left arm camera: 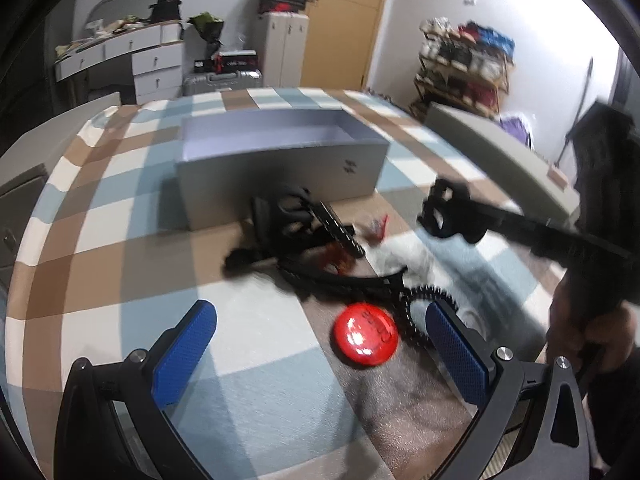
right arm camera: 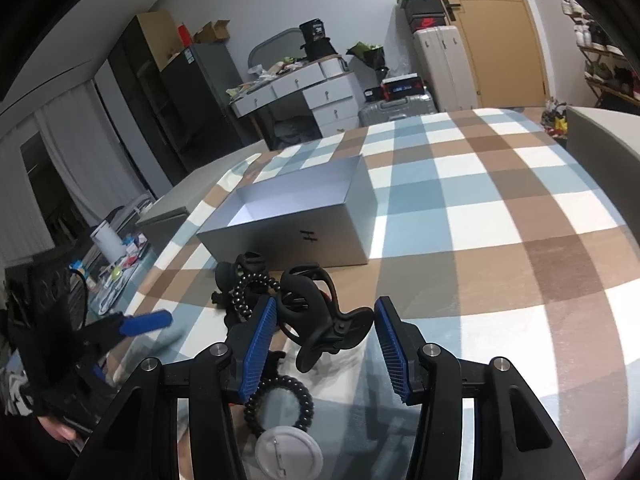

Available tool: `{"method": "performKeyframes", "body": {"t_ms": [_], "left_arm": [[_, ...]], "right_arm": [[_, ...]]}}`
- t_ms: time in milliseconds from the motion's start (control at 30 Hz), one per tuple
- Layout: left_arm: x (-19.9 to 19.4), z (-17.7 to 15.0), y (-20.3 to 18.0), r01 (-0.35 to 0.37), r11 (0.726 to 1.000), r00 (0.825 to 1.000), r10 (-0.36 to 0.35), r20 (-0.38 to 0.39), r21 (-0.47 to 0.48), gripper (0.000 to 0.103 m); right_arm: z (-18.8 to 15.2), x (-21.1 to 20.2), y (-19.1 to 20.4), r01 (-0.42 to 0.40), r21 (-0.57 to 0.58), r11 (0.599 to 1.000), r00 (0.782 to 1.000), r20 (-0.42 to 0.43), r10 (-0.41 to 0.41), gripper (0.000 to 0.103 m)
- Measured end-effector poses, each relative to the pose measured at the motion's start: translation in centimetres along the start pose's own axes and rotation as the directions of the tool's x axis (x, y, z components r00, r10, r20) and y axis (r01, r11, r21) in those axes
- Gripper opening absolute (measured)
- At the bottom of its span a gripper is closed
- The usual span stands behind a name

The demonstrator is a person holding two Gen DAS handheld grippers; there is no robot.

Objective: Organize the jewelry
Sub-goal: 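Lower the left gripper onto the red China badge and close it, then carry the red badge into the grey box and open the left gripper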

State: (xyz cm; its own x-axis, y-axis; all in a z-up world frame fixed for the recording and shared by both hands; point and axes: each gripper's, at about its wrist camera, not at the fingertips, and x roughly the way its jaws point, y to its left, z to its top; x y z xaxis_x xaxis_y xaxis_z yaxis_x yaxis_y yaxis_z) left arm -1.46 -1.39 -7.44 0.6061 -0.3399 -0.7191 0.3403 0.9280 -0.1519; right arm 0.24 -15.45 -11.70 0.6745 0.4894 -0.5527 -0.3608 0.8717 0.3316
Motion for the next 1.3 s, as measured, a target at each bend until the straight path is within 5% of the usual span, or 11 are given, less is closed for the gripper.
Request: {"method": "performKeyframes", "body": {"t_ms": [367,633,800,1000,1300], "left_arm": [[1.7,-0.8,-2.2,-0.054,0.981,0.995,0.069,-0.075,0.185,0.083],[1.7,-0.8,-2.4,0.06,0.964,0.993,-0.031,-0.112,0.261,0.037],[1.4,-0.9,-2.8,0.067,0.95,0.993,-0.034,-0.113,0.304,0.037],[0.9,-0.9,-2.4,0.069,0.965,0.994,-0.045,-0.102,0.252,0.037],[-2.1,0.6,-2.4,0.049,0.975,0.999,-0.05,-0.001,0.217,0.037]], "right_arm": [[-0.2,-1.0,0.1,0.029,-0.017,0.999,1.0,0.008,-0.029,0.05],[0.5,-1.4,0.7,0.046,-0.025,0.999,0.999,0.012,-0.046,0.05],[0.7,-1.4,1.1,0.039,-0.028,0.999,0.999,0.012,-0.039,0.05],[0.9,-1.4,1.2,0.036,-0.028,0.999,0.999,0.014,-0.036,0.05],[2.6,-2.3,2.6,0.048,-0.069,0.996,0.998,0.043,-0.045,0.05]]}}
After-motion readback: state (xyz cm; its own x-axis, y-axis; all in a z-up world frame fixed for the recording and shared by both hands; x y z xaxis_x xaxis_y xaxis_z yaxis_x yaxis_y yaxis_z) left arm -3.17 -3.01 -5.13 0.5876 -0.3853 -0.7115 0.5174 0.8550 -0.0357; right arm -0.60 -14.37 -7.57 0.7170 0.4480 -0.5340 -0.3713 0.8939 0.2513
